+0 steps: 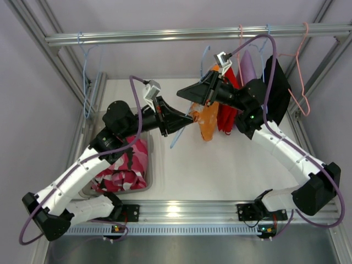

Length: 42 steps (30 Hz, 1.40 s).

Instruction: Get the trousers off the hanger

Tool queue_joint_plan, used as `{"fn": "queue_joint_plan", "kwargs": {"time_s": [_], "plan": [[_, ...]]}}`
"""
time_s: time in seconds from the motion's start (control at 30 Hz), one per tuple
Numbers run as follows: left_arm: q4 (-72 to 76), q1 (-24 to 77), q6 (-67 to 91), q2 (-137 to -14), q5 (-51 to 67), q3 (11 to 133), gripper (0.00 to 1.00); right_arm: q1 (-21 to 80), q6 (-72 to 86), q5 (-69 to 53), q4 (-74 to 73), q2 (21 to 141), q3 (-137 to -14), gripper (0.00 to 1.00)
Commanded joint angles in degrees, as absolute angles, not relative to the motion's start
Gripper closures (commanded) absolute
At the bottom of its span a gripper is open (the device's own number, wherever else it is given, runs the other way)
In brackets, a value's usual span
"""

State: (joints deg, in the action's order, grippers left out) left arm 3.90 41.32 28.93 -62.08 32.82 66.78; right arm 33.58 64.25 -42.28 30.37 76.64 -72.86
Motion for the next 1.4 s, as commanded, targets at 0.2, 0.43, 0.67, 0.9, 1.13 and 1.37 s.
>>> {"fn": "queue_joint_plan", "kwargs": {"time_s": [0.2, 0.43, 0.67, 0.9, 1.13, 1.37], "plan": [[10.12, 41.57, 24.96, -58.63, 25.59, 65.39, 0.14, 34.19, 58.71, -44.30, 31.65, 72.78, -79.10, 1.00], [8.25, 18.06, 41.78, -55.02, 29.50, 64.34, 0.01, 35.51, 54.14, -47.81, 25.76, 70.14, -80.51, 1.00], [6.69, 8.26, 27.38, -50.11, 46.74, 58.12, 0.01, 38.76, 50.37, -49.84, 23.21, 68.47, -81.47, 1.00], [-8.35, 14.58, -9.35, -39.21, 45.12, 45.54, 0.01, 41.57, 51.94, -48.87, 25.84, 71.80, -86.99, 1.00], [4.80, 20.20, -15.29, -35.07, 30.43, 34.11, 0.01, 44.56, 51.86, -48.52, 24.96, 75.67, -94.83, 1.00], [21.69, 33.30, -18.98, -42.35, 12.76, 30.76, 0.01, 46.32, 50.45, -47.37, 22.68, 78.04, -99.40, 1.00]]}}
